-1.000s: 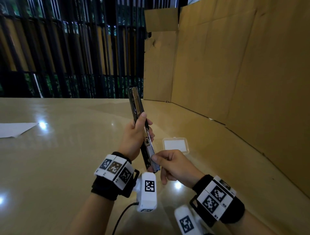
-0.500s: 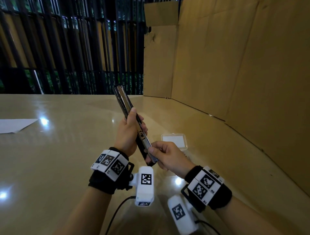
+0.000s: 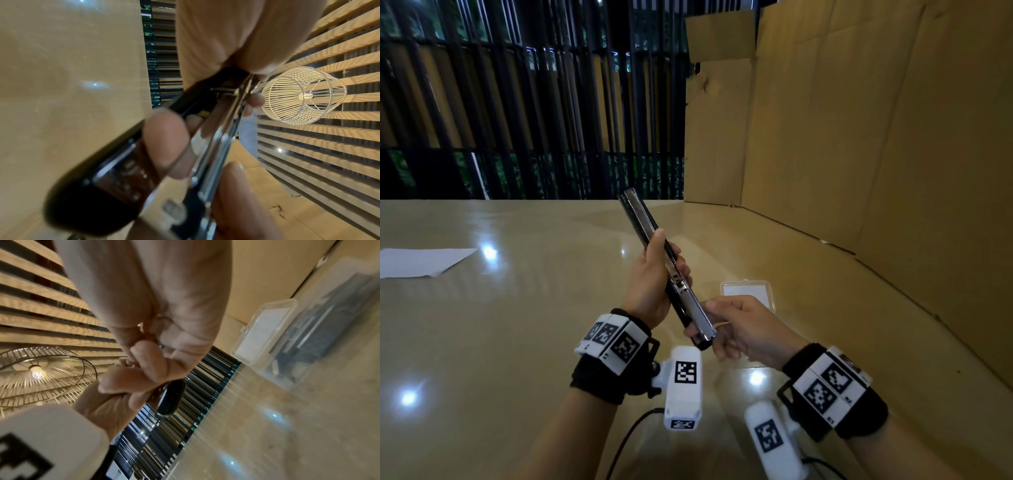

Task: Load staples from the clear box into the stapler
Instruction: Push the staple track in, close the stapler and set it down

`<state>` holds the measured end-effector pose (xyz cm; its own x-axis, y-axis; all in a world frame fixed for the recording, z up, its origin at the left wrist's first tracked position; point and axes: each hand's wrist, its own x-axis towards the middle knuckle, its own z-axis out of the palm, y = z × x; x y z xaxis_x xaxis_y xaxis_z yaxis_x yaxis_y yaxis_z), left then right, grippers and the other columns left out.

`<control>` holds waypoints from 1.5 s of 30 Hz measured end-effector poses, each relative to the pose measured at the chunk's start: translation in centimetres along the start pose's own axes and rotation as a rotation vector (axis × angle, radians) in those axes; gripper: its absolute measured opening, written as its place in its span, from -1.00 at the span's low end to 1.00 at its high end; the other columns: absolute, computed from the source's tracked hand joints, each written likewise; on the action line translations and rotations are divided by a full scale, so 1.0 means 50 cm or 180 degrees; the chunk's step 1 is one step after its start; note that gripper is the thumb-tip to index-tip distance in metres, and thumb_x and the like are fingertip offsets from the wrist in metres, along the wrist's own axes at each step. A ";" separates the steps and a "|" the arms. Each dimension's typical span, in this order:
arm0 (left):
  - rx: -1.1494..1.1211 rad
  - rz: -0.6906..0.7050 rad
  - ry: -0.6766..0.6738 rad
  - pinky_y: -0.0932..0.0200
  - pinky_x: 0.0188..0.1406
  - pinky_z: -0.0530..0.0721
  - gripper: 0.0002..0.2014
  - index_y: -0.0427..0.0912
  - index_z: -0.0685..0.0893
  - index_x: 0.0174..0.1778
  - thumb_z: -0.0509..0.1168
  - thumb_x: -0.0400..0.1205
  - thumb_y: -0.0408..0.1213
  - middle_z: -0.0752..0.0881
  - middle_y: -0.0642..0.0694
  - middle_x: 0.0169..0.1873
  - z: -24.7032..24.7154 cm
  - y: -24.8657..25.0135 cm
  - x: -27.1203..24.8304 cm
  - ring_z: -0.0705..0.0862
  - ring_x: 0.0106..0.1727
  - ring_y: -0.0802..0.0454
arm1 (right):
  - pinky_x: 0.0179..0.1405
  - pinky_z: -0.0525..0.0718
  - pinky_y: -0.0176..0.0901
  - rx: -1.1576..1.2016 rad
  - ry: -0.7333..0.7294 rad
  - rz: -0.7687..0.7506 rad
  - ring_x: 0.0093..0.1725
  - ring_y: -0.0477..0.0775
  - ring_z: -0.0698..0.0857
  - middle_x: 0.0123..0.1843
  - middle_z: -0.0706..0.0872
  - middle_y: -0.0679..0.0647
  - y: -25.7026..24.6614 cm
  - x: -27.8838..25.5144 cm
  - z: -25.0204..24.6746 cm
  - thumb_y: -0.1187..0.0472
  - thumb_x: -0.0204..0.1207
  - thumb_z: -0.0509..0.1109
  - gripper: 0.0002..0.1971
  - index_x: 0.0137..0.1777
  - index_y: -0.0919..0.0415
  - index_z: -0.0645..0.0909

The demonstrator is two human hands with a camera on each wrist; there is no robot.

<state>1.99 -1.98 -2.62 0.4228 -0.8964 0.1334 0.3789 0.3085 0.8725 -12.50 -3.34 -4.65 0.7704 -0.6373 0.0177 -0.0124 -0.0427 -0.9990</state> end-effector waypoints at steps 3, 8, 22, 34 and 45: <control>-0.0056 0.0004 -0.0042 0.22 -0.52 0.48 -0.61 -0.14 0.42 -0.37 0.04 0.68 0.03 0.45 0.06 -0.73 0.001 0.004 0.000 0.45 -0.68 0.15 | -0.84 0.36 -0.41 0.0114 0.0017 0.0025 -0.72 -0.10 0.57 -0.38 0.82 0.03 -0.005 -0.001 0.001 0.28 0.64 0.08 -0.71 -0.14 0.28 0.63; -0.0062 0.0087 -0.0147 0.25 -0.52 0.49 -0.60 -0.13 0.42 -0.38 0.01 0.69 0.03 0.44 0.07 -0.72 0.008 0.004 -0.006 0.44 -0.67 0.16 | -0.83 0.33 -0.41 -0.0316 0.0313 -0.0233 -0.76 -0.12 0.51 -0.43 0.79 0.01 -0.004 -0.002 0.009 0.22 0.57 0.25 -0.77 -0.26 0.19 0.67; -0.0233 0.0348 -0.0203 0.28 -0.53 0.49 -0.60 -0.15 0.41 -0.36 -0.01 0.70 0.01 0.44 0.08 -0.73 0.011 0.015 -0.012 0.44 -0.66 0.16 | -0.75 0.35 -0.42 -0.0589 0.0386 -0.0442 -0.76 -0.14 0.48 -0.47 0.77 -0.05 -0.012 -0.002 0.013 0.25 0.59 0.22 -0.82 -0.18 0.16 0.62; -0.0233 0.0224 -0.0178 0.29 -0.57 0.50 -0.61 -0.15 0.41 -0.37 0.00 0.70 0.01 0.44 0.07 -0.75 0.024 0.013 -0.016 0.45 -0.68 0.17 | -0.70 0.43 -0.38 -0.1127 0.0515 -0.0572 -0.72 -0.18 0.42 -0.36 0.74 0.05 -0.006 -0.013 0.008 0.29 0.58 0.23 -0.89 -0.09 0.13 0.58; -0.0364 0.0206 -0.0069 0.25 -0.52 0.51 -0.60 -0.14 0.41 -0.37 0.01 0.70 0.02 0.44 0.06 -0.73 0.024 0.026 -0.020 0.46 -0.66 0.15 | -0.65 0.54 -0.34 -0.0041 0.0336 -0.0588 -0.61 -0.04 0.65 -0.31 0.84 0.05 -0.011 -0.033 0.004 0.41 0.61 0.10 -0.73 0.05 0.11 0.59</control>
<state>1.05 -1.05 -1.04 0.4320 -0.8797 0.1988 0.4434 0.3991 0.8026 -13.65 -2.13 -4.13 0.6893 -0.6947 0.2054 0.1142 -0.1757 -0.9778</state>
